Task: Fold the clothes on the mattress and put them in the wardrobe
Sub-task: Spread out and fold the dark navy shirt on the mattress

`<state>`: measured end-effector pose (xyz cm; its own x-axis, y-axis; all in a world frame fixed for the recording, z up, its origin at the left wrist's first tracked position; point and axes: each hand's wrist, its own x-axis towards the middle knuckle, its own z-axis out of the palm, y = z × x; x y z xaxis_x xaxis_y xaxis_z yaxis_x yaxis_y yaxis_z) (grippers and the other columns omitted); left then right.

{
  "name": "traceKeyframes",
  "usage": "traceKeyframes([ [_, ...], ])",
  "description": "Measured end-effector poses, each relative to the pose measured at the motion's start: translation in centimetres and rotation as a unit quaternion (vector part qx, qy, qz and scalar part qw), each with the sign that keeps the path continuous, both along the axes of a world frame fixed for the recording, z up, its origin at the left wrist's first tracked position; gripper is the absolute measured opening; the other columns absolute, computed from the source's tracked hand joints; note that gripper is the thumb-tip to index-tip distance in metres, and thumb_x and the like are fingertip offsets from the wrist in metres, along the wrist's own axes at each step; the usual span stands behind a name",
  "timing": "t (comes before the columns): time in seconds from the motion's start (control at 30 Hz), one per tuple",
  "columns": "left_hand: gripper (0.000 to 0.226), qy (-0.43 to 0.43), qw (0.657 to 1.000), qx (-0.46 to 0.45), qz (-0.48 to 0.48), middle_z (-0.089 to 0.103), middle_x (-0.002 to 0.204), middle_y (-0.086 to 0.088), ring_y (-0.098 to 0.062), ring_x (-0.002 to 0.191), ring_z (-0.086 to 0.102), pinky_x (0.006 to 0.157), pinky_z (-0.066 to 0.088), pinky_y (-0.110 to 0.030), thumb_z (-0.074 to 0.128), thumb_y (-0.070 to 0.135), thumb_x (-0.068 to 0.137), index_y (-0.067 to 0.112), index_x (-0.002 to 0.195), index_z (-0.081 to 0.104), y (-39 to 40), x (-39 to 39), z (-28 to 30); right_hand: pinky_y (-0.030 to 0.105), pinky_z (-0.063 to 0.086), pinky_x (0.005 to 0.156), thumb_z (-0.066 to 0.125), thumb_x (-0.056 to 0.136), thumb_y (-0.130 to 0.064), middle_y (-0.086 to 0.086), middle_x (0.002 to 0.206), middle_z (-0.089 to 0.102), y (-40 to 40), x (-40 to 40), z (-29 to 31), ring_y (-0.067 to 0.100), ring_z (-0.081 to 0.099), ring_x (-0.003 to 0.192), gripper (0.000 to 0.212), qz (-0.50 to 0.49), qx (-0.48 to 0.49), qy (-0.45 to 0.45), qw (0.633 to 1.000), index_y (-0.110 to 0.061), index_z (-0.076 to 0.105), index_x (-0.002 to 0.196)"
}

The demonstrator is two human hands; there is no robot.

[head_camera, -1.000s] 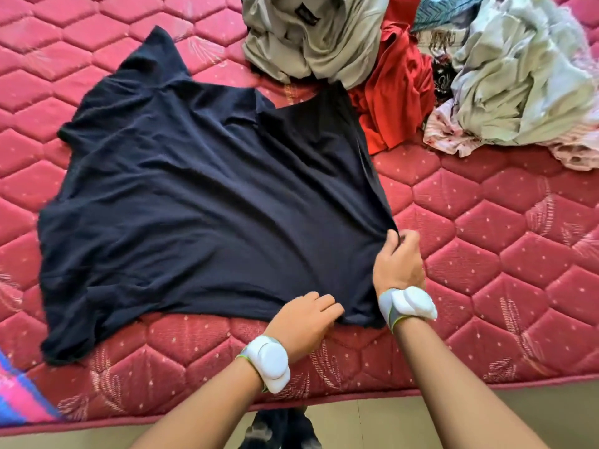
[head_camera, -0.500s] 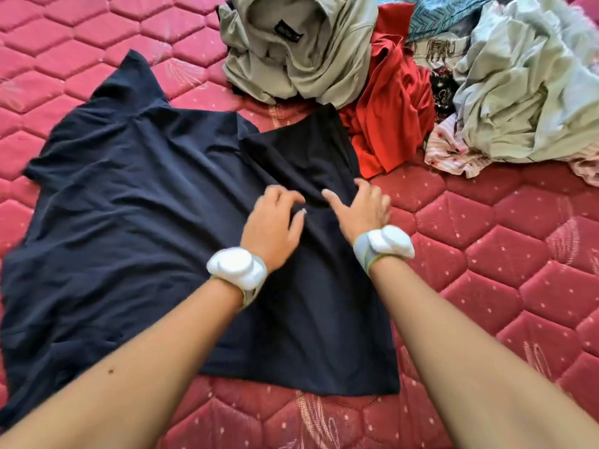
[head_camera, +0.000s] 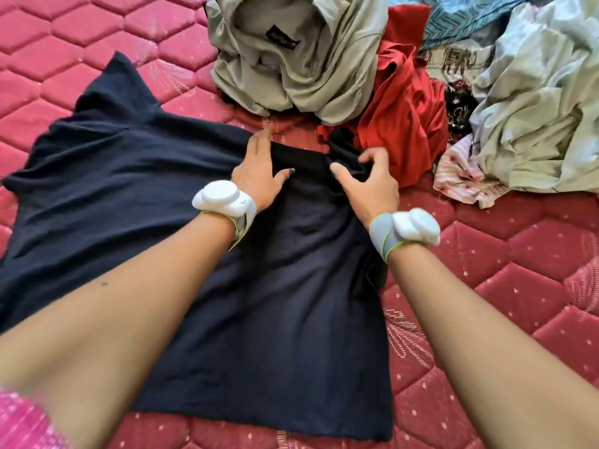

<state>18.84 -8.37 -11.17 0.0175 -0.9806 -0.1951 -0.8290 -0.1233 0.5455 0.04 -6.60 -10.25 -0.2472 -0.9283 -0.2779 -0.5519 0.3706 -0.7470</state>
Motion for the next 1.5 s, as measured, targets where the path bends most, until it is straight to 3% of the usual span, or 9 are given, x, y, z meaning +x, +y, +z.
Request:
traceKeyframes([
  [0.1, 0.086, -0.027, 0.998, 0.039, -0.049, 0.018, 0.156, -0.005, -0.023, 0.141, 0.028, 0.109, 0.034, -0.041, 0.068, 0.029, 0.086, 0.016, 0.152, 0.014, -0.9, 1.0, -0.5, 0.019, 0.037, 0.085, 0.075, 0.076, -0.034, 0.000, 0.115, 0.061, -2.2, 0.2, -0.5, 0.020, 0.056, 0.106, 0.052, 0.155, -0.032, -0.041, 0.986, -0.023, 0.052, 0.121],
  [0.27, 0.081, -0.026, 0.998, 0.016, -0.054, 0.020, 0.155, -0.002, -0.024, 0.138, 0.033, 0.106, 0.038, -0.042, 0.068, 0.029, 0.085, 0.017, 0.150, 0.021, -0.6, 0.8, -0.7, 0.032, 0.038, 0.094, 0.048, 0.095, -0.042, 0.012, 0.135, 0.054, -5.0, -3.5, -0.9, 0.033, 0.049, 0.122, 0.048, -0.021, -0.033, 0.055, 0.998, -0.028, 0.041, 0.141],
  [0.4, 0.071, -0.063, 0.992, -0.037, -0.105, 0.031, 0.150, -0.002, -0.033, 0.124, 0.045, 0.102, 0.039, -0.040, 0.064, 0.043, 0.086, 0.021, 0.145, 0.033, -0.8, -0.8, -0.9, 0.040, 0.039, 0.104, 0.042, 0.089, -0.058, 0.008, 0.142, 0.047, -6.2, -3.8, -0.8, 0.038, 0.047, 0.124, 0.056, 0.155, -0.011, 0.161, 0.975, -0.049, 0.026, 0.142],
  [0.63, 0.069, -0.154, 0.980, -0.028, -0.122, 0.031, 0.150, 0.003, -0.035, 0.122, 0.032, 0.096, 0.033, -0.041, 0.058, 0.057, 0.083, 0.027, 0.142, 0.040, -2.4, -4.7, -1.5, 0.026, 0.026, 0.102, 0.043, 0.099, -0.035, 0.007, 0.149, 0.038, -17.3, -2.8, 1.3, 0.027, 0.036, 0.135, 0.050, 0.158, 0.036, 0.145, 0.976, -0.016, 0.034, 0.145],
  [0.93, 0.037, -0.070, 0.992, -0.009, -0.104, 0.038, 0.136, -0.001, -0.032, 0.118, 0.032, 0.092, 0.029, -0.040, 0.061, 0.035, 0.089, 0.025, 0.124, 0.052, -3.6, -6.2, -1.7, 0.036, 0.015, 0.118, 0.050, 0.085, -0.062, 0.010, 0.159, 0.010, -16.5, -4.9, -1.7, 0.028, 0.014, 0.145, 0.092, 0.228, 0.060, 0.079, 0.969, -0.022, 0.001, 0.152],
  [1.03, 0.034, -0.066, 0.993, -0.022, -0.094, 0.043, 0.128, -0.001, -0.031, 0.116, 0.033, 0.089, 0.029, -0.039, 0.056, 0.029, 0.091, 0.028, 0.125, 0.051, -3.8, -5.8, -1.5, 0.043, 0.006, 0.119, 0.050, 0.076, -0.075, 0.005, 0.160, 0.003, -12.0, -5.2, -3.1, 0.024, 0.004, 0.147, 0.082, 0.242, 0.056, 0.021, 0.969, -0.029, 0.039, 0.143],
  [1.13, 0.037, -0.069, 0.992, -0.031, -0.102, 0.046, 0.128, 0.002, -0.030, 0.117, 0.035, 0.088, 0.029, -0.039, 0.056, 0.033, 0.092, 0.031, 0.128, 0.048, -3.7, -5.2, -1.3, 0.041, 0.026, 0.113, 0.067, 0.069, -0.065, 0.003, 0.143, 0.045, -7.6, -5.7, -3.2, 0.022, 0.036, 0.136, 0.046, 0.292, 0.029, 0.023, 0.956, -0.030, 0.070, 0.099],
  [1.3, 0.058, -0.197, 0.974, -0.018, -0.110, 0.047, 0.129, -0.006, -0.035, 0.120, 0.035, 0.093, 0.031, -0.048, 0.048, 0.062, 0.087, 0.016, 0.124, 0.049, -4.2, -3.8, -0.8, 0.025, 0.040, 0.065, 0.076, 0.076, -0.038, -0.011, 0.065, 0.047, -6.0, -7.2, -1.8, -0.002, 0.042, 0.057, 0.031, -0.016, -0.094, -0.055, 0.994, -0.024, 0.048, 0.074],
  [1.5, 0.041, -0.088, 0.982, -0.164, 0.021, 0.043, 0.127, -0.020, -0.038, 0.114, 0.041, 0.095, 0.037, -0.043, 0.057, 0.011, 0.080, 0.011, 0.122, 0.054, -2.6, -3.5, 0.5, 0.037, 0.035, 0.091, 0.055, 0.085, -0.023, 0.016, 0.108, 0.055, -3.6, -7.6, -1.9, 0.031, 0.052, 0.101, 0.030, -0.062, -0.162, 0.149, 0.973, -0.006, 0.056, 0.109],
])
